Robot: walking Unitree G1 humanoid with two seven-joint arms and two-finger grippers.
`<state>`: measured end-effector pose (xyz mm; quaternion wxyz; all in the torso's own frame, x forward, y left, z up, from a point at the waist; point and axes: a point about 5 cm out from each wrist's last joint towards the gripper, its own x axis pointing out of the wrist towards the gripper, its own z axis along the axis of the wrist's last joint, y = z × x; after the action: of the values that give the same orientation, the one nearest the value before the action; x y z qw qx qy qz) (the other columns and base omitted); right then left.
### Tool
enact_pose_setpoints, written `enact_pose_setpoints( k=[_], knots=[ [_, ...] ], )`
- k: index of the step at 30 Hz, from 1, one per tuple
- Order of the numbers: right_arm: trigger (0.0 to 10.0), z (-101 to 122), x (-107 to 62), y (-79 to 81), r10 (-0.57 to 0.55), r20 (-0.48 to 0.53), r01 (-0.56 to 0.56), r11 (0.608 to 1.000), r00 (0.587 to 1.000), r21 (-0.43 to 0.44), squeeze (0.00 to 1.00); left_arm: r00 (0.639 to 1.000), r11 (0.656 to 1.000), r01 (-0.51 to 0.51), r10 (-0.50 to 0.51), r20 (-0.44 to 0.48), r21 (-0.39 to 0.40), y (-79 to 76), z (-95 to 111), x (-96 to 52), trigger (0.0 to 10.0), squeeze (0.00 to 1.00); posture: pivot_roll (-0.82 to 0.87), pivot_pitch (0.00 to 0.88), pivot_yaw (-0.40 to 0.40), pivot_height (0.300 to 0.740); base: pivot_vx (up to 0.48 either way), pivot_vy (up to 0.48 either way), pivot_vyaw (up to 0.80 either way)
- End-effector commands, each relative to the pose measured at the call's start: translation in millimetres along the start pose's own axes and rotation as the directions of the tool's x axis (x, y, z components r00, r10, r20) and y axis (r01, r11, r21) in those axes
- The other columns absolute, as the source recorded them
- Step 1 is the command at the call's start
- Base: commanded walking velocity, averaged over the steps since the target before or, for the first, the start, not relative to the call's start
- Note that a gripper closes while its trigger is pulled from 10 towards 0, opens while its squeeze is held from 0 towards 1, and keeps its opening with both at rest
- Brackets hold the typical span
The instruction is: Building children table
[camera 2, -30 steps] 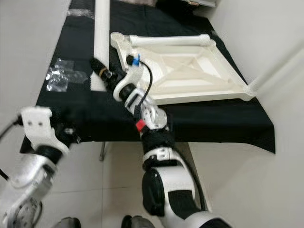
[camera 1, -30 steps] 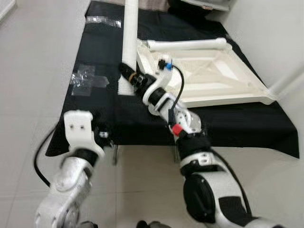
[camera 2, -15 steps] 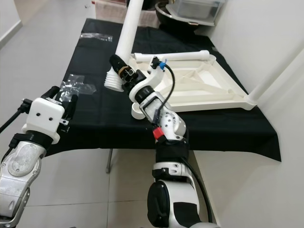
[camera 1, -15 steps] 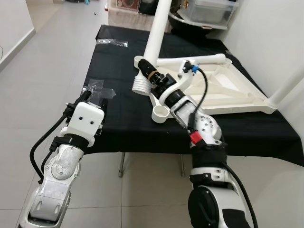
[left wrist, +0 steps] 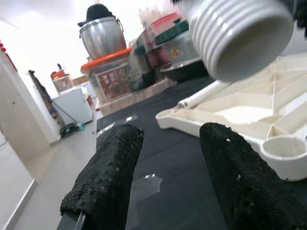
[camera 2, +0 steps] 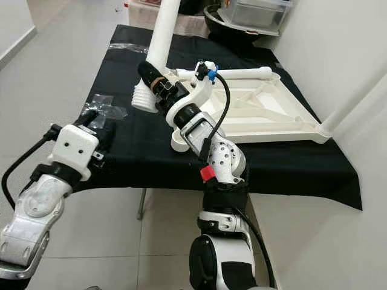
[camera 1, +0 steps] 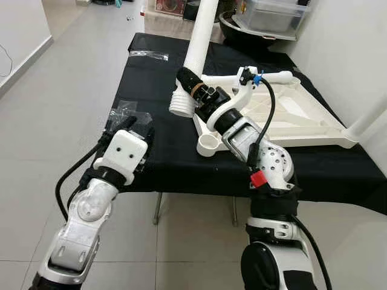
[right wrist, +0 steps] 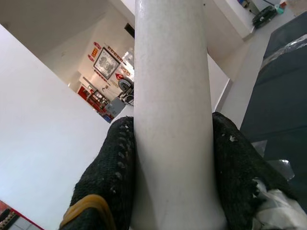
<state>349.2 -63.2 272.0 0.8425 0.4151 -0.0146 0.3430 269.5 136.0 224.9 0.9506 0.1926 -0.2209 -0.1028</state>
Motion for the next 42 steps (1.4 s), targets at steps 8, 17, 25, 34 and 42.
enact_pose_setpoints(
  k=[8,17,25,34,42],
  knots=[
    [0.0,-56,-13.0,4.5,-0.021,-0.047,0.031,0.975,0.999,0.222,0.00,0.994,0.994,0.060,-0.052,0.096,-0.088,-17.9,12,17.0,10.0,0.00,0.09,0.072,-0.145,0.740,0.000,0.000,0.00],
    [0.0,-60,-17.7,7.7,-0.017,-0.068,0.032,0.973,0.998,0.229,0.00,0.993,0.994,0.063,-0.054,0.102,-0.093,-18.5,10,19.0,10.0,0.00,0.08,0.076,-0.141,0.740,0.000,0.000,0.00],
    [0.0,-67,-25.3,11.3,-0.013,-0.102,0.037,0.970,0.995,0.240,0.00,0.993,0.996,0.034,-0.024,0.118,-0.077,-11.1,9,26.2,10.0,0.00,0.08,0.074,-0.141,0.740,0.000,0.000,0.00],
    [0.0,-73,-31.0,13.6,-0.022,-0.124,0.054,0.965,0.992,0.258,0.00,0.991,0.997,0.020,-0.010,0.132,-0.072,-10.9,10,31.5,10.0,0.00,0.08,0.076,-0.139,0.740,0.000,0.000,0.00],
    [0.0,-78,-33.2,20.5,-0.007,-0.124,0.050,0.937,0.992,0.346,0.00,0.990,0.996,-0.025,0.036,0.133,-0.082,-9.2,8,35.7,0.0,0.00,0.07,0.077,-0.137,0.740,0.000,0.000,0.00]
  ],
)
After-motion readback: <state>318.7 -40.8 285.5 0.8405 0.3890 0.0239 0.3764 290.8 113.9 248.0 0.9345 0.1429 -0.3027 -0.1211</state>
